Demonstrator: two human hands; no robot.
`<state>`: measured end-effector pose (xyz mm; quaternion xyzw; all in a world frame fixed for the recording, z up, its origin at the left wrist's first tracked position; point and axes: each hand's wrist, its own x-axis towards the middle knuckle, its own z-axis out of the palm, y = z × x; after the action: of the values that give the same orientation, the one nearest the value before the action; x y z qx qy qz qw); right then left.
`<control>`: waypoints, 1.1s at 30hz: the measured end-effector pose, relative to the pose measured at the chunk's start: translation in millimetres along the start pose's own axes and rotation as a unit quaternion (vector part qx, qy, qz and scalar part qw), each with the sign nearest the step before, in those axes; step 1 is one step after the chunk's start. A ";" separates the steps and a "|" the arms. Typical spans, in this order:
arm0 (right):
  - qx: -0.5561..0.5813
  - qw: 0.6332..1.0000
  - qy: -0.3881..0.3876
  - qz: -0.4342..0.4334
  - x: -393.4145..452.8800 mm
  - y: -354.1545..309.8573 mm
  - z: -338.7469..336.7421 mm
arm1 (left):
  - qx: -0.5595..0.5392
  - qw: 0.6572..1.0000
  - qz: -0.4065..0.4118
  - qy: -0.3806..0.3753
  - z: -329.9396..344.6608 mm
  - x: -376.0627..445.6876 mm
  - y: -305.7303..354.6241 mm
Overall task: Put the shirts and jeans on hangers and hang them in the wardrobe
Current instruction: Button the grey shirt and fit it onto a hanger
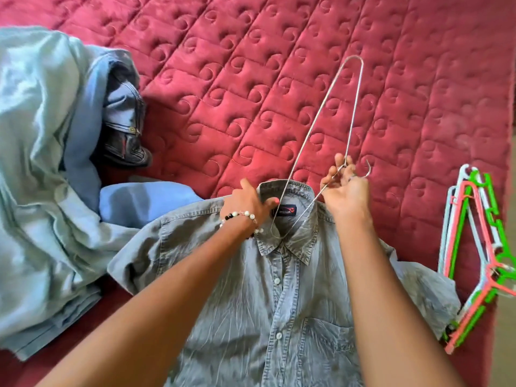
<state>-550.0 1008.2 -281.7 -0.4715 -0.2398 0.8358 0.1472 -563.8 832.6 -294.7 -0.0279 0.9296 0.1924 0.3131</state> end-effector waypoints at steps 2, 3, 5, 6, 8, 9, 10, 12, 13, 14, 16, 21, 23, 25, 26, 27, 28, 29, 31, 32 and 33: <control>-0.005 1.000 -0.009 -0.010 11.5 2.4 8.3 | 0.027 0.999 0.021 0.023 1.3 7.4 -3.2; -0.006 1.000 -0.015 -0.014 17.2 4.6 12.0 | 0.041 0.998 0.035 0.035 -1.9 12.7 -6.1; -0.011 0.999 -0.033 -0.025 26.4 10.2 19.2 | 0.049 0.996 0.049 0.049 -12.9 23.1 -13.5; -0.018 0.998 -0.046 -0.031 30.3 13.2 23.2 | 0.051 0.996 0.062 0.044 -18.5 27.6 -16.7; -0.042 0.995 -0.079 -0.033 36.8 20.6 33.8 | 0.058 0.993 0.100 0.026 -29.2 32.7 -21.9; -0.062 0.993 -0.101 -0.025 38.0 24.9 39.1 | 0.057 0.992 0.111 0.020 -32.6 34.5 -23.7; -0.087 0.988 -0.128 -0.009 37.2 30.2 43.5 | 0.047 0.993 0.110 0.014 -35.7 37.3 -26.4; -0.148 0.971 -0.185 0.027 31.4 39.3 44.6 | -0.005 0.996 0.091 -0.007 -40.5 43.2 -31.5; -0.174 0.961 -0.212 0.042 27.4 41.3 41.7 | -0.041 0.996 0.082 -0.020 -41.6 46.5 -34.4; -0.193 0.951 -0.236 0.056 23.1 40.6 38.2 | -0.078 0.994 0.072 -0.032 -41.9 49.2 -38.1; -0.212 0.940 -0.257 0.070 17.9 31.1 32.7 | -0.144 0.987 0.050 -0.042 -42.9 50.7 -44.2; -0.300 0.926 -0.227 0.013 9.0 12.9 26.5 | -0.314 0.947 0.002 -0.066 -44.8 49.2 -41.7; -0.358 0.903 -0.238 0.022 4.7 18.8 17.8 | -0.317 0.946 0.012 -0.071 -45.7 50.6 -42.7; -0.424 0.871 -0.248 0.028 3.6 19.7 4.1 | -0.286 0.956 0.019 -0.060 -47.5 50.1 -46.9; -0.449 0.857 -0.250 0.030 3.0 17.7 -2.6 | -0.275 0.960 0.018 -0.054 -49.1 49.6 -51.0; -0.470 0.846 -0.250 0.031 1.9 15.2 -9.4 | -0.263 0.964 0.014 -0.048 -51.2 47.9 -54.0; -0.488 0.836 -0.248 0.027 -0.2 12.0 -15.8 | -0.251 0.967 0.008 -0.042 -53.0 48.2 -56.8; -0.503 0.829 -0.244 0.018 -3.4 8.6 -21.8 | -0.233 0.972 0.004 -0.037 -55.5 49.1 -58.7; -0.521 0.821 -0.235 -0.007 -11.2 1.9 -33.1 | -0.188 0.982 0.013 -0.029 -61.0 49.8 -60.5; -0.528 0.816 -0.233 -0.019 -14.9 -2.4 -38.6 | -0.161 0.986 0.024 -0.022 -62.5 52.4 -61.4; -0.535 0.812 -0.231 -0.026 -18.6 -6.8 -44.2 | -0.135 0.990 0.034 -0.014 -64.0 55.1 -61.6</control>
<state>-502.3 1016.7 -284.1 -0.2626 -0.6879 0.6559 -0.1662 -633.9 755.4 -301.6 -0.0354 0.8909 0.3275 0.3128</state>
